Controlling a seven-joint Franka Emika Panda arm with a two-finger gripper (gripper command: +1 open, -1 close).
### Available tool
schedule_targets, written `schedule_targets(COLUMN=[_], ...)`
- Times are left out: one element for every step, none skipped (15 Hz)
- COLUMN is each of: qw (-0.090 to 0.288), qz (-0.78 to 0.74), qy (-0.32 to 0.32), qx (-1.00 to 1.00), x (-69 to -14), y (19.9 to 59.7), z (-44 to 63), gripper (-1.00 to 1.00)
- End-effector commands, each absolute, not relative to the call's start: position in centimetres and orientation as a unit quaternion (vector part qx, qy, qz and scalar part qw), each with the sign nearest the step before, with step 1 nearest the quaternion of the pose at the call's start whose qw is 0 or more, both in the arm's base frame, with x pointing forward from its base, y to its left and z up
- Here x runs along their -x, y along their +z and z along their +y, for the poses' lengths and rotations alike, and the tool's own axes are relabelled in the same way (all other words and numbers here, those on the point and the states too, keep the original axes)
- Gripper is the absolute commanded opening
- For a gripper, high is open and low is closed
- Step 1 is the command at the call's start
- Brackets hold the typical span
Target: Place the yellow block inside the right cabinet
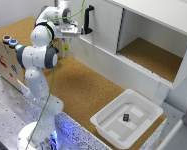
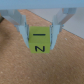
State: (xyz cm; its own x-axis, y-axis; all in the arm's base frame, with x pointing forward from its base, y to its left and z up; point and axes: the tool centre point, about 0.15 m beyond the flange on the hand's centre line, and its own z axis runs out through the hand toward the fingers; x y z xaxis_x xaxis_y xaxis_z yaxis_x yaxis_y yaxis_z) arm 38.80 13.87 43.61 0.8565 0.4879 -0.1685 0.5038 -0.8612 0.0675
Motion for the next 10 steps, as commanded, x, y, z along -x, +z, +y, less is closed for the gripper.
schedule_targets(qw=[0.031, 0.035, 0.035, 0.028, 0.024, 0.018, 0.013, 0.007, 0.002, 0.001], qz=[0.179, 0.162, 0.151, 0.142, 0.133, 0.122, 0.119, 0.113, 0.106, 0.101], qy=[-0.009, -0.007, -0.004, -0.004, -0.002, -0.004, -0.001, 0.006, 0.02, 0.036], qx=[-0.983, -0.986, -0.988, -0.989, -0.991, -0.992, -0.993, -0.994, -0.994, -0.994], x=[-39.0, -39.7, -40.3, -41.1, -41.7, -42.4, -43.1, -43.9, -44.5, -45.1], y=[43.4, 43.6, 43.7, 43.6, 43.4, 43.2, 43.3, 43.6, 44.1, 44.9], z=[4.0, 1.7, -0.3, -2.7, -4.6, -7.0, -9.1, -11.3, -13.3, -15.3], gripper=[-1.0, -1.0, -1.0, -1.0, -1.0, -1.0, -1.0, -1.0, -1.0, -1.0])
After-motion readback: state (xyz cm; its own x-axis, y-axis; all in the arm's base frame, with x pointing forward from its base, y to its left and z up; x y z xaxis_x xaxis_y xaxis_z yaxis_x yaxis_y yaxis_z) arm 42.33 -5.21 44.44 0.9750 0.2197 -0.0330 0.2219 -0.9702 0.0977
